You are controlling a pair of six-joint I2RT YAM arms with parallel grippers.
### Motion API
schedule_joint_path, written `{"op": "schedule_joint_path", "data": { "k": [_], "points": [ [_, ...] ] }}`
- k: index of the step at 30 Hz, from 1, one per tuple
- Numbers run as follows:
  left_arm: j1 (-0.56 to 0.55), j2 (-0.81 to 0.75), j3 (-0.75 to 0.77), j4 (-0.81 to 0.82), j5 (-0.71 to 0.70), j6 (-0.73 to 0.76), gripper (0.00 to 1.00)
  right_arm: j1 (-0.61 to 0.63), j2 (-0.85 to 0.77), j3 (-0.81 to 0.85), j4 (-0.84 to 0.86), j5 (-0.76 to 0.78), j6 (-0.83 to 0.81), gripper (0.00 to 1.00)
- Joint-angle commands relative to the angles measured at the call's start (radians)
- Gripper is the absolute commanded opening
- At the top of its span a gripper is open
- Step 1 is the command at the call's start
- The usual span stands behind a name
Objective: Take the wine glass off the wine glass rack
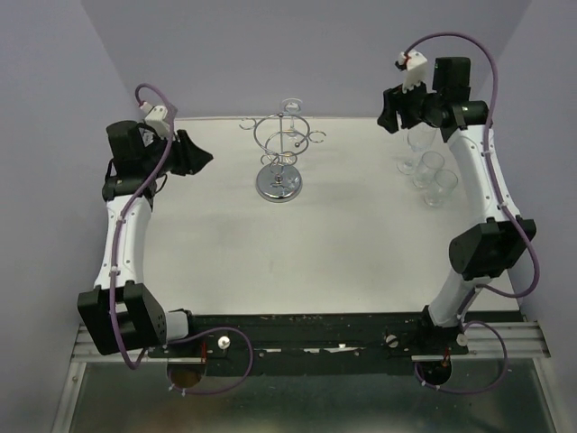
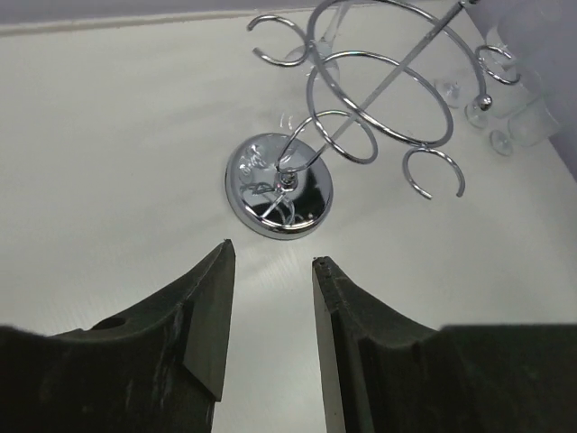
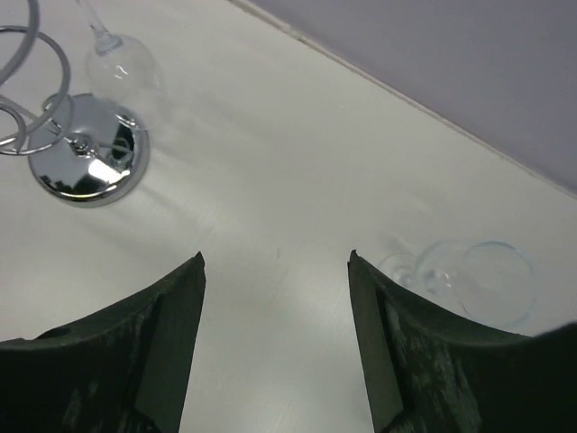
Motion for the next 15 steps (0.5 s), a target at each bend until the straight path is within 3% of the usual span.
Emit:
{"op": "schedule_joint_path", "data": {
  "k": [1,4,5,7,10,15],
  "points": [
    [-0.100,0.022,0.064,-0.112,-0.074,0.300,0.49,0.060,0.084,0.091,-0.008,-0.063,-0.081,0.68],
    [-0.146,0.020,0.104,-0.161,-0.074,0.380,0.49,0.105,0.156,0.180,-0.006,-0.063,-0.080,0.57],
    [-0.161,0.020,0.114,-0.189,-0.072,0.411,0.49,0.120,0.174,0.200,-0.005,-0.078,-0.082,0.48],
    [-0.196,0.019,0.131,-0.267,-0.068,0.504,0.50,0.151,0.223,0.237,-0.005,-0.080,-0.069,0.04],
    [-0.287,0.005,0.118,-0.332,-0.126,0.628,0.52,0.192,0.292,0.298,-0.005,-0.081,-0.048,0.01],
    [-0.388,0.003,0.134,-0.333,-0.275,0.574,0.58,0.254,0.371,0.375,0.005,-0.018,-0.052,0.01]
  ]
}}
